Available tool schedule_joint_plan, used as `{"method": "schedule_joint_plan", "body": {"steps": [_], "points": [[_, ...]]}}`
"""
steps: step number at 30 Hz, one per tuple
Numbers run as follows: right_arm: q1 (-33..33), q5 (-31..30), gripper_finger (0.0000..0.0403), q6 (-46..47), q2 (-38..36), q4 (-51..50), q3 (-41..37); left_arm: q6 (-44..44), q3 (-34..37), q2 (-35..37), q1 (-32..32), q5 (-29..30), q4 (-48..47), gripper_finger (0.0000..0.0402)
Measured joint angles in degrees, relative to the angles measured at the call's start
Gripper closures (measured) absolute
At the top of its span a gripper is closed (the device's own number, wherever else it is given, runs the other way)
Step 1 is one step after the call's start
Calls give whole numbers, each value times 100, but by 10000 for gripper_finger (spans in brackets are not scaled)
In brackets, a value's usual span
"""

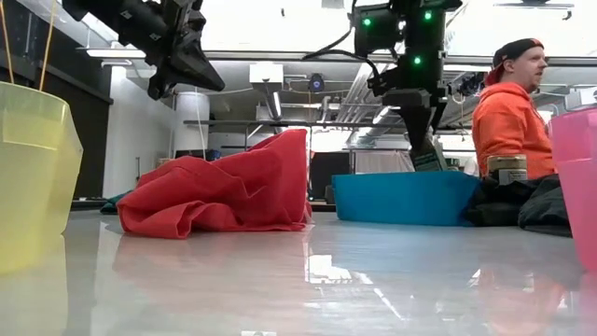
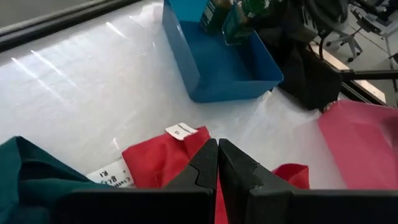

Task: Sort spices by type
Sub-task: Put the green seasoning bottle into the blue bin

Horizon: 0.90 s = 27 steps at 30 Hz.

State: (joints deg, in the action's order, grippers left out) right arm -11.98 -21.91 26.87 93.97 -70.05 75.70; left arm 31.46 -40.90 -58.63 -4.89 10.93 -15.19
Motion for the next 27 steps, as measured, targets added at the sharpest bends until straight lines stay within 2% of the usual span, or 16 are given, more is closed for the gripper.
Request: {"method": "schedule_joint_plan", "body": {"steps": [3, 7, 12, 21, 27], "points": [[-20, 176, 202, -149, -402, 345, -390, 0, 2, 0, 2, -29, -15, 401], [-96, 382, 202, -35, -1316, 694, -1238, 57, 2, 2, 2, -27, -5, 401], [-374, 386, 202, -98, -2134, 1149, -1755, 92, 2, 2, 0, 134, 9, 401], [-881, 723, 201, -746, -2303, 2155, -2432, 153, 2, 2, 0, 165, 76, 401], [-1218, 854, 201, -918, -2303, 2318, -2785, 149, 2, 2, 0, 167, 166, 401]]}}
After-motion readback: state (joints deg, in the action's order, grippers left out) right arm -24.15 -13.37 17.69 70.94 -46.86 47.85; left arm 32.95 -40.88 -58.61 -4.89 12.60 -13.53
